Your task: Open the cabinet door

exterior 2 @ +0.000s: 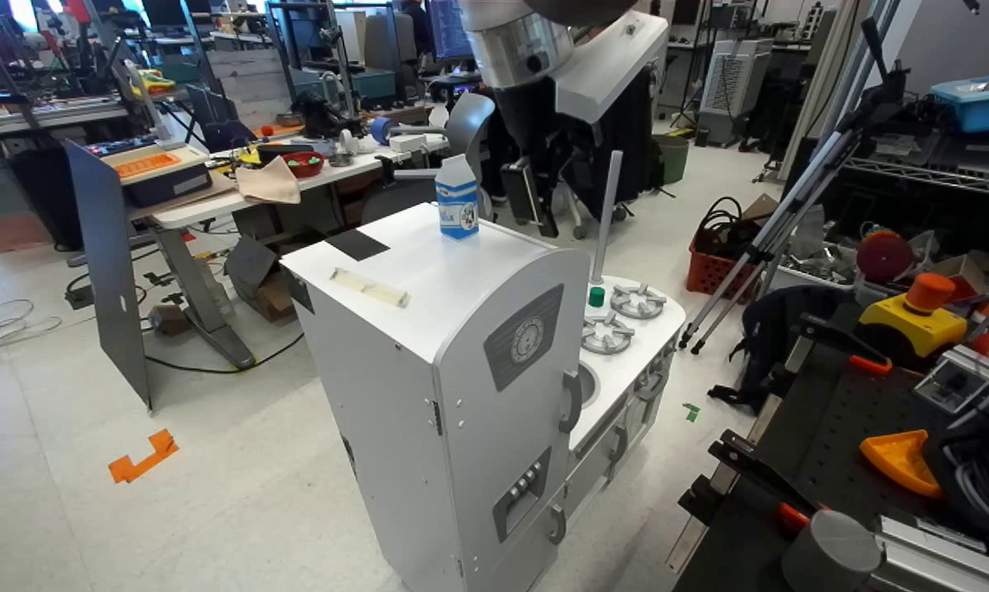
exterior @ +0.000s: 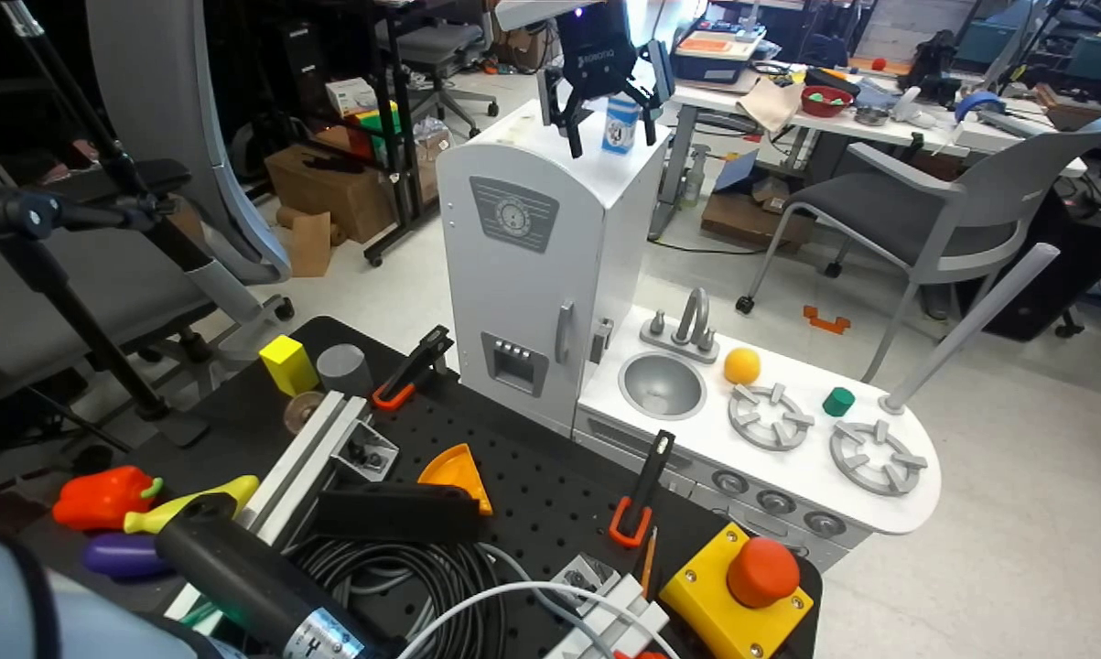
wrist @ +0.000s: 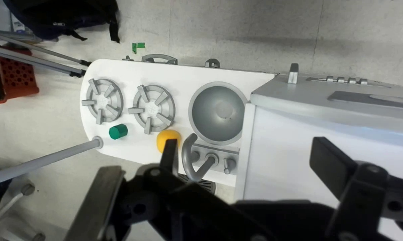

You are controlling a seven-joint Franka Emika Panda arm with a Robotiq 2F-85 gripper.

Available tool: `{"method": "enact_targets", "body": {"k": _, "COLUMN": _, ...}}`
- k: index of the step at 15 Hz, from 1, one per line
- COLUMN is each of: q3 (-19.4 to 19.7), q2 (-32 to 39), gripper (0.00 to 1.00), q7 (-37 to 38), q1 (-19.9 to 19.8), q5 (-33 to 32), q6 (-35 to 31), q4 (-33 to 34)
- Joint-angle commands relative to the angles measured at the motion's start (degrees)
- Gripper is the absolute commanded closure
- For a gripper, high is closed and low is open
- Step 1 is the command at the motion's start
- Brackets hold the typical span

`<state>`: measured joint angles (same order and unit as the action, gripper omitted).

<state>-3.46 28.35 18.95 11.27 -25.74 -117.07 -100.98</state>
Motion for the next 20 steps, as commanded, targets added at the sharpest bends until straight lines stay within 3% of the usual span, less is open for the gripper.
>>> {"method": "enact_targets", "body": {"k": 1, "q3": 0.7, "q2": 4.0, "gripper": 0.0, "q7": -5.1, "q1": 1.5, "q5": 0.7, "q6": 4.0, "q4": 5.1}}
{"method": "enact_targets", "body": {"k": 8, "q3": 0.3, "q2": 8.0, "gripper": 0.0, "q7": -14.0, "q1": 2.2, "q5": 0.4, "q6": 9.7, "q4": 7.9}}
{"method": "enact_targets", "body": {"k": 13, "q3": -0.2, "q2": 7.3, "gripper": 0.0, "q7": -18.8, "q1": 3.4, "q5": -1.3, "q6": 12.6, "q4": 5.9}}
{"method": "enact_targets", "body": {"k": 20, "q3": -0.9, "q2": 5.9, "gripper": 0.0, "q7": -20.1, "q1": 6.7, "q5": -5.8, "q6": 12.6, "q4": 0.8}}
